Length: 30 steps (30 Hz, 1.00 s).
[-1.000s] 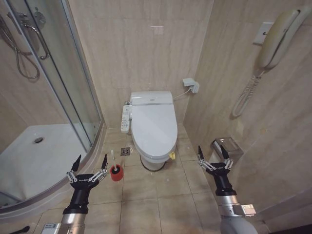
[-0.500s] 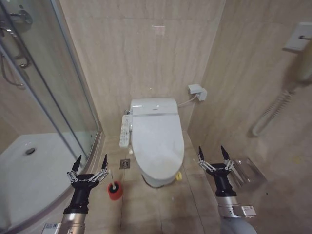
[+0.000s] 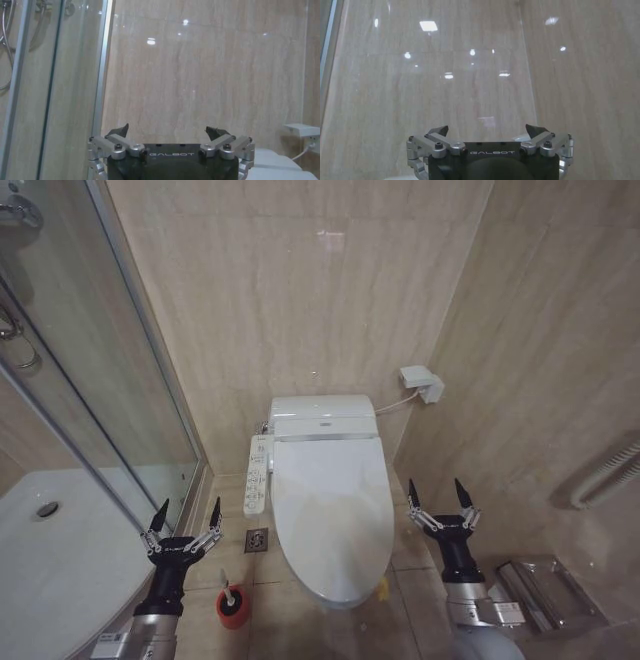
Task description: Open the toilet lid, clean the toilet bowl with a toilet brush, close the toilet lid, and flush.
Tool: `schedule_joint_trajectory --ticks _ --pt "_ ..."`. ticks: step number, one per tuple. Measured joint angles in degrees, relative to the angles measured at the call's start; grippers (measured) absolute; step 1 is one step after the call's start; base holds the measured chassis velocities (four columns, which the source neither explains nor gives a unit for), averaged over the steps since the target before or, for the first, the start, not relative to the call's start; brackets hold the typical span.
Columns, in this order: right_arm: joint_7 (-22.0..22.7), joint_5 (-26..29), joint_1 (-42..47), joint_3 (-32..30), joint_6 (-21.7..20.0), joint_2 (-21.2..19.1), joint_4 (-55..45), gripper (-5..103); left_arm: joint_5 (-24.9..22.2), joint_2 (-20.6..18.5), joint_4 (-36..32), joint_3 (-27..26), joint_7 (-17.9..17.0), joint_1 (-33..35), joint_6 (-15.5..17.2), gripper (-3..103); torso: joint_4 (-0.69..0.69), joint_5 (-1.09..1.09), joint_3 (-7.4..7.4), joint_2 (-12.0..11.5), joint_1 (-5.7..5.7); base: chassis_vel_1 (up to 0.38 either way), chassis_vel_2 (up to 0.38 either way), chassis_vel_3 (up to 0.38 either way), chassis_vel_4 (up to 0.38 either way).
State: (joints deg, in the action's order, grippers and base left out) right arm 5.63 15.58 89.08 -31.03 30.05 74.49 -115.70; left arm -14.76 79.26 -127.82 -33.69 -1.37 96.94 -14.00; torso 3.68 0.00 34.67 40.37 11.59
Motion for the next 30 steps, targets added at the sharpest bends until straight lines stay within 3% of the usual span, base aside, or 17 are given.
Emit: schedule_joint_trajectory --ticks 10,23,30 --pt "0.90 -3.32 7.06 2.22 3.02 -1.48 -1.66 100 -0.25 -0.98 3.64 -0.59 -0.12 -2.07 0.03 100 -0.02 -0.01 0.01 0.00 0.03 0.023 -0.021 -0.027 0.020" --pt "7.40 -11.38 16.69 12.14 1.46 -4.49 2.26 100 -2.65 -3.93 10.52 0.43 -0.30 -10.46 0.35 100 0.00 0.00 0.01 0.00 0.03 0.000 0.000 0.000 0.000" --pt "7.64 -12.86 15.97 14.72 1.01 -5.14 7.38 100 -4.42 -5.14 10.88 -0.34 -0.28 -11.73 0.93 100 -0.01 0.01 0.01 0.00 0.03 0.000 0.000 0.000 0.000"
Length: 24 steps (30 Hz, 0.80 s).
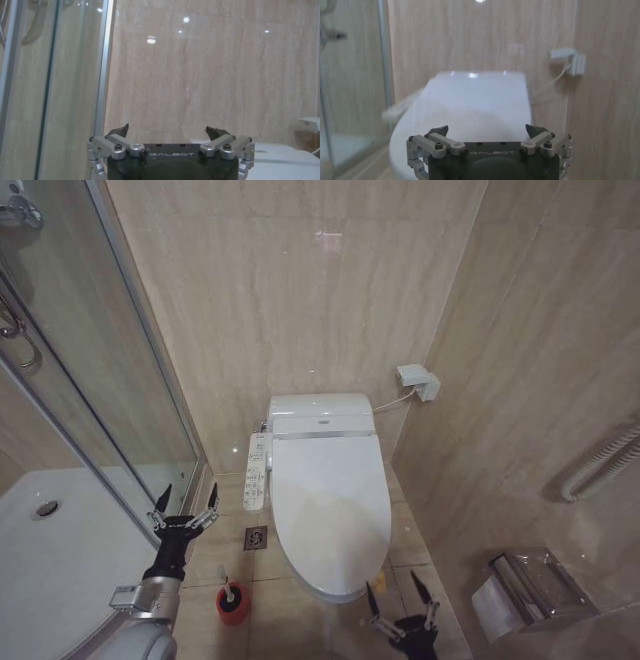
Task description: Open the toilet lid, clean the toilet bowl with a toilet brush, close the toilet lid, and flush.
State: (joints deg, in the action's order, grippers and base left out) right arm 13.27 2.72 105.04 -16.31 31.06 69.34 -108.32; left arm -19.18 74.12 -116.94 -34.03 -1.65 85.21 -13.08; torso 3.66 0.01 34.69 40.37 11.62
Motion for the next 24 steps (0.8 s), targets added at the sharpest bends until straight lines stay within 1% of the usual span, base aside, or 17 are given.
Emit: schedule_joint_trajectory --ticks 2,3,4,6,11,16,20,24 --pt "-0.11 -0.42 -1.53 0.54 0.51 -0.23 4.28 100 -0.48 -0.34 -0.52 -0.39 0.00 -0.03 0.42 100 -0.01 -0.01 0.00 0.00 0.00 0.000 0.000 0.000 0.000" --pt "-0.11 -0.42 -1.53 0.54 0.51 -0.23 4.28 100 -0.48 -0.34 -0.52 -0.39 0.00 -0.03 0.42 100 -0.01 -0.01 0.00 0.00 0.00 0.000 0.000 0.000 0.000" --pt "-0.16 -0.42 -2.56 0.79 0.81 -0.30 6.95 100 -0.57 -0.48 -0.99 -0.52 0.02 0.06 0.65 100 0.01 -0.02 0.00 0.00 0.00 0.000 0.000 0.000 0.000" --pt "-0.15 -0.27 -3.49 1.03 1.17 -0.34 9.18 100 -0.57 -0.60 -1.40 -0.61 0.07 0.36 0.86 100 -0.01 -0.01 0.00 0.00 0.00 0.000 0.000 0.000 0.000" --pt "-0.14 -0.05 -3.99 1.82 1.29 -0.58 11.16 100 -0.51 -0.66 -1.31 -0.66 0.11 0.48 0.94 100 0.01 -0.01 0.00 0.00 0.00 0.000 0.000 0.000 0.000" --pt "-0.17 -0.02 -6.52 2.32 1.37 -0.58 15.43 100 -0.39 -0.57 -0.77 -0.73 0.13 0.52 0.94 100 0.01 -0.01 0.00 0.00 0.00 0.000 0.000 0.000 0.000" --pt "-0.58 0.19 -9.45 2.35 1.49 -0.01 18.75 100 -0.29 -0.57 -0.68 -0.89 0.14 0.73 0.94 100 0.01 -0.01 0.01 0.00 0.01 0.000 0.000 0.000 0.000" --pt "-2.14 1.00 -14.49 2.04 2.15 0.92 23.79 100 -0.22 -0.61 -0.69 -1.21 0.15 1.42 0.90 100 -0.01 -0.01 0.00 -0.01 0.01 0.000 0.000 0.000 0.000"
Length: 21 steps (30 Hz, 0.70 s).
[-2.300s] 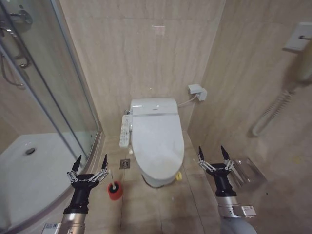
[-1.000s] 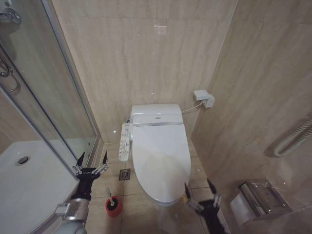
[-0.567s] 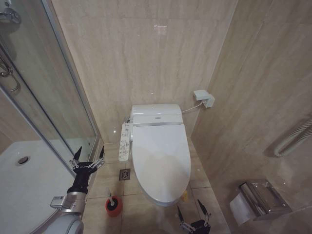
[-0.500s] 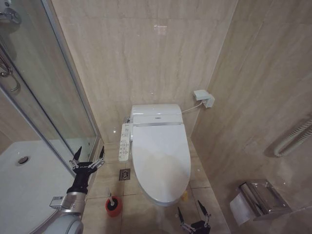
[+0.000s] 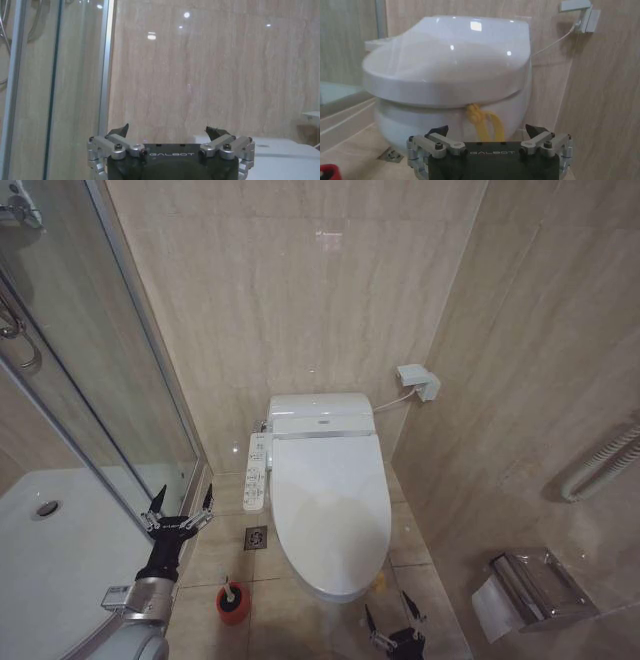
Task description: Open the toilet lid, clean the toilet bowl with a toilet brush, close the toilet lid, and flush.
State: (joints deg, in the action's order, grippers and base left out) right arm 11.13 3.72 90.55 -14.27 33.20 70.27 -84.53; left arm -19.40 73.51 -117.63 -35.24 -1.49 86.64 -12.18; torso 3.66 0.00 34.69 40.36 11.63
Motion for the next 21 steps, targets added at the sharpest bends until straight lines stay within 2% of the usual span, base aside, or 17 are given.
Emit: schedule_joint_trajectory --ticks 8,17,18,21 --pt "-1.07 0.59 -4.18 -0.50 0.35 1.16 5.10 100 0.04 -0.17 -0.20 -0.33 0.00 0.61 -0.01 100 0.01 0.00 0.00 0.00 0.00 0.000 0.000 0.000 0.000" --pt "-2.22 0.85 -4.47 -1.22 0.80 1.66 5.84 103 0.09 -0.16 -0.25 -0.29 0.00 0.71 -0.14 100 0.01 0.00 0.00 0.00 0.00 0.000 0.000 0.000 0.000" --pt "-2.39 0.85 -4.46 -1.26 0.91 1.74 6.02 83 0.10 -0.15 -0.21 -0.26 0.00 0.64 -0.15 100 0.01 0.00 0.00 0.00 0.00 0.000 0.000 0.000 0.000" --pt "-2.63 0.85 -4.42 -1.26 1.05 1.88 6.35 83 0.10 -0.15 -0.11 -0.23 -0.01 0.52 -0.16 100 0.02 0.00 0.00 0.00 0.00 0.000 0.000 0.000 0.000"
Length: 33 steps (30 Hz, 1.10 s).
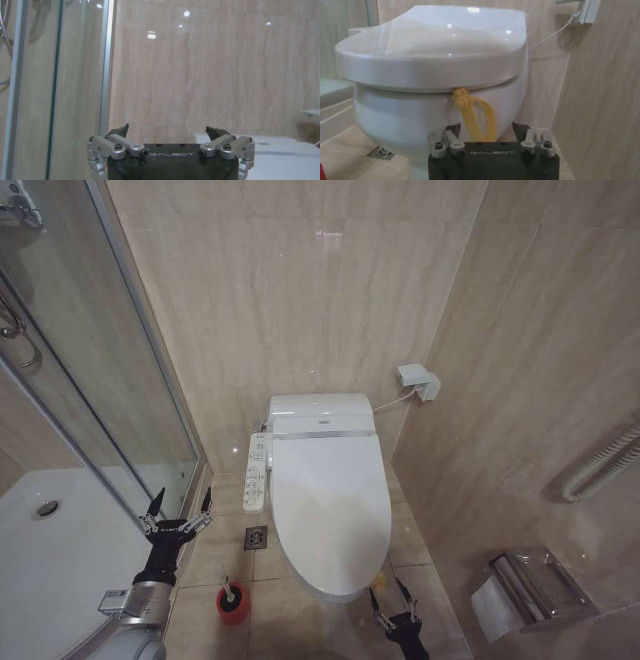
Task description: Open the toilet lid, clean the toilet bowl with a toilet brush, close the toilet lid, and flush.
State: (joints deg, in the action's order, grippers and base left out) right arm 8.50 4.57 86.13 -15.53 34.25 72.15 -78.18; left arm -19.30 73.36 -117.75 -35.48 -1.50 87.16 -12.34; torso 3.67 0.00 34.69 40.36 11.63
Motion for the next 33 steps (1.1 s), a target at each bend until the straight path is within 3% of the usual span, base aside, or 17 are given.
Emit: schedule_joint_trajectory --ticks 3,4,11,12,19,20,33 --pt "-0.25 -0.01 0.06 0.17 0.09 0.21 0.30 83 0.01 -0.02 0.15 0.03 0.00 -0.08 -0.01 100 0.00 0.00 0.00 0.00 0.00 0.000 0.000 0.000 0.000" --pt "-0.34 -0.02 0.07 0.26 0.12 0.34 0.40 56 0.01 -0.02 0.19 0.05 0.00 -0.10 -0.01 100 0.00 0.00 0.00 0.00 0.00 0.000 0.000 0.000 0.000" --pt "-0.64 -0.08 -0.04 0.52 0.32 0.81 1.16 56 0.01 -0.05 0.30 0.12 0.00 -0.23 -0.02 100 0.00 0.00 0.00 0.00 0.00 0.000 0.000 0.000 0.000" --pt "-0.65 -0.10 -0.06 0.54 0.34 0.83 1.24 28 0.01 -0.10 0.34 0.13 0.00 -0.28 -0.02 100 0.00 0.00 0.00 0.00 0.00 0.000 0.000 0.000 0.000" --pt "-0.68 -0.10 -0.08 0.43 0.37 0.56 1.26 28 0.01 -0.16 0.82 0.29 0.01 -0.87 -0.01 100 0.00 0.00 0.00 0.00 0.00 0.000 0.000 0.000 0.000" --pt "-0.68 -0.10 0.04 0.38 0.38 0.44 1.18 2 0.01 -0.15 0.94 0.36 0.02 -1.04 0.00 100 0.00 0.00 0.00 0.00 0.00 0.000 0.000 0.000 0.000" --pt "-0.15 -0.78 7.47 0.31 1.63 -0.89 -8.02 0 -0.33 -0.08 1.92 0.31 -0.06 -2.92 0.13 100 0.00 0.00 0.00 0.00 -0.01 0.000 0.000 0.000 0.000"
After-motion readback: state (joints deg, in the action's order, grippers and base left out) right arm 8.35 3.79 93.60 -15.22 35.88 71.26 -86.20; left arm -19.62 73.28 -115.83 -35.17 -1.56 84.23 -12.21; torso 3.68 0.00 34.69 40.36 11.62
